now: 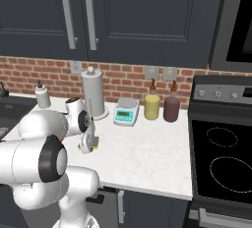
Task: Pick up the sponge from the counter and clean the cutting board by briefly scrubbing or pressing down on the cutting board. Once finished, release the sponge.
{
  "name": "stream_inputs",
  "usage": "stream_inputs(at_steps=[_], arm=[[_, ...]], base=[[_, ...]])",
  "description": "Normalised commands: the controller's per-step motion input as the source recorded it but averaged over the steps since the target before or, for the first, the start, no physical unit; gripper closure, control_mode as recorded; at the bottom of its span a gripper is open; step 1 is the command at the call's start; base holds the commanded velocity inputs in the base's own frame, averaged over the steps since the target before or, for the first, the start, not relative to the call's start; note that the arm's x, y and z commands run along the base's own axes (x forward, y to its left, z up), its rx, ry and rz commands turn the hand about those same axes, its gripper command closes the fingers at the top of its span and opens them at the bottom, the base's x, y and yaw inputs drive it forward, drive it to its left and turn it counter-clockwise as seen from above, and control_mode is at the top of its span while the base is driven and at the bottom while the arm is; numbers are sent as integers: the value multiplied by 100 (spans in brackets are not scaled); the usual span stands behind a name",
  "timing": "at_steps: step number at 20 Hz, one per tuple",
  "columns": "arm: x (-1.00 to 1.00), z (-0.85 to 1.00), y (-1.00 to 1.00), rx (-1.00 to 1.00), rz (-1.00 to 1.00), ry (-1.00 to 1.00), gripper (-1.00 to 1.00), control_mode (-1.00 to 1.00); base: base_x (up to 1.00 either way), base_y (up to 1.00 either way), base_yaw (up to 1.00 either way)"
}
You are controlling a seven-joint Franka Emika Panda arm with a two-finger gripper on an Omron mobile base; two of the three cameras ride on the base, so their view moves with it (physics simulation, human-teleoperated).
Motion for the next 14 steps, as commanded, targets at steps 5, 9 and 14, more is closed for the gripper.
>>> stream_inputs(at_steps=[5,9,14], arm=[[32,-4,-11,1,-1,0,-100,-100],[14,0,0,0,0,0,-100,-100],[0,1,-7,0,0,-2,-100,-100]], base=[[0,0,0],[0,0,0],[0,0,0]])
